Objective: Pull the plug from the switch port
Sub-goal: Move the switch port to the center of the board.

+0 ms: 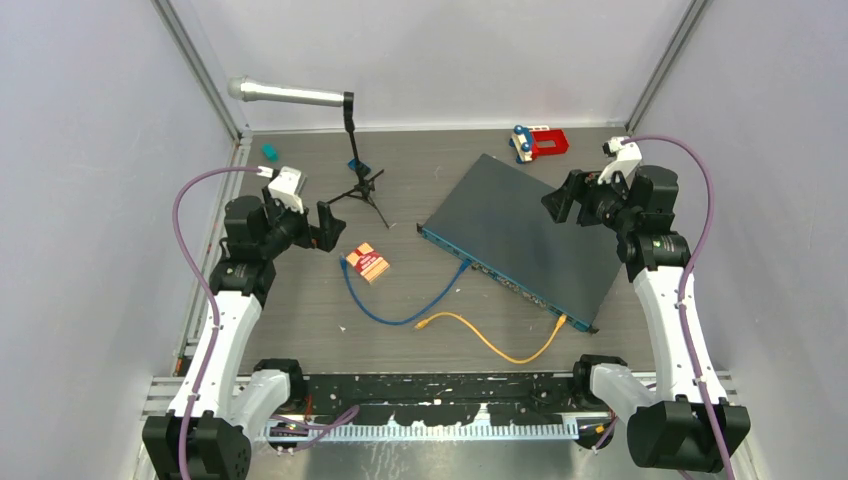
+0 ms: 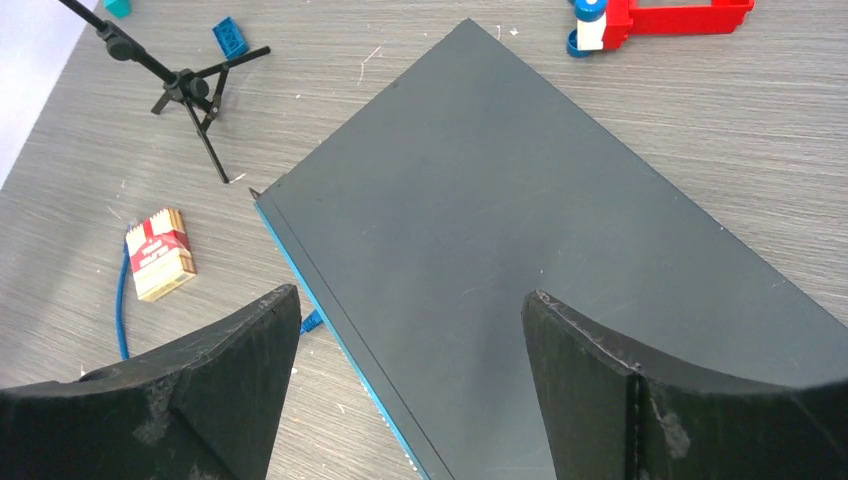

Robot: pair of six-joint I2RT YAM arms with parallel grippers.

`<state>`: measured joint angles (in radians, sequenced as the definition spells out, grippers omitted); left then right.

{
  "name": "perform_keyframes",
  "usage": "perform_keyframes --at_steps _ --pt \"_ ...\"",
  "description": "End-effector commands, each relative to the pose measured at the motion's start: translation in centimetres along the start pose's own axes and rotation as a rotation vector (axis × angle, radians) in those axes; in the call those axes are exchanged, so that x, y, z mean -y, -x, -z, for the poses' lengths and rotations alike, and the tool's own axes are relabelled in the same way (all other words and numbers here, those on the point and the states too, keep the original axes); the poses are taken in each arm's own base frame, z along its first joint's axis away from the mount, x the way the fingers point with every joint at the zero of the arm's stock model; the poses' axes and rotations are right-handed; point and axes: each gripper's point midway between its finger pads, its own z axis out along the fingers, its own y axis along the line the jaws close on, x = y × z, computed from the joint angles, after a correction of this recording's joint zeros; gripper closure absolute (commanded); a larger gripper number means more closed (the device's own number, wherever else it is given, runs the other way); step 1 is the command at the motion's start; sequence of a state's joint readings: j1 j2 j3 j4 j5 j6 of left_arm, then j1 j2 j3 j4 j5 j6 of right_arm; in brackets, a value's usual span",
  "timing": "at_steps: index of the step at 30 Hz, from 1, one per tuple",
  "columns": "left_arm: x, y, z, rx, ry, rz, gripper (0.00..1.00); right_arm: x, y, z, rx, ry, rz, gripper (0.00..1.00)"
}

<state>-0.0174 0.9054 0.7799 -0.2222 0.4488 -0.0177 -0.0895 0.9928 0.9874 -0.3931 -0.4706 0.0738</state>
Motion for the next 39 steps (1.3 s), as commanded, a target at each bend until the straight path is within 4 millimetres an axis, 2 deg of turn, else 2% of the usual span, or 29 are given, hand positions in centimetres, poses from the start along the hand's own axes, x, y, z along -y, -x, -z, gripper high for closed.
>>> perform_keyframes --at_steps 1,6,10,16,19,21,27,31,35,39 --pt "0.0 0.9 0.1 0.027 -0.007 -0.025 0.00 -0.1 1.2 0.2 0.034 0.008 0.032 0.15" --pt "0.0 0.8 0.1 0.029 -0.006 -0.026 0.00 0.2 1.3 0.3 0.037 -0.005 0.041 0.14" --pt "-0.1 0.6 0.0 0.027 -0.005 -0.044 0.00 0.5 2.0 1.1 0.051 -0.044 0.084 0.15" --pt "-0.6 0.2 -0.2 0.026 0.014 -0.072 0.00 -0.6 2.0 2.4 0.015 0.008 0.184 0.15" --pt "-1.0 0.0 -0.3 0.022 0.027 -0.075 0.00 -1.4 1.9 2.1 0.010 0.025 0.192 0.15" --pt "-1.1 -0.1 -0.4 0.020 0.031 -0.078 0.00 -1.7 1.1 0.9 -0.030 0.004 0.228 0.14" --pt "-1.6 -0.7 -0.8 0.001 0.045 -0.076 0.00 -5.8 -3.6 -4.1 -0.188 0.066 0.394 0.15" --pt "-2.1 -1.0 -1.0 -0.011 0.067 -0.081 0.00 -8.8 -6.6 -8.3 -0.299 0.114 0.476 0.14" --pt "-2.4 -1.2 -1.1 -0.020 0.079 -0.085 0.00 -11.7 -10.8 -12.8 -0.429 0.120 0.636 0.16" --pt "-2.8 -1.2 -1.1 -0.023 0.096 -0.091 0.00 -13.2 -14.5 -15.8 -0.511 0.118 0.759 0.19"
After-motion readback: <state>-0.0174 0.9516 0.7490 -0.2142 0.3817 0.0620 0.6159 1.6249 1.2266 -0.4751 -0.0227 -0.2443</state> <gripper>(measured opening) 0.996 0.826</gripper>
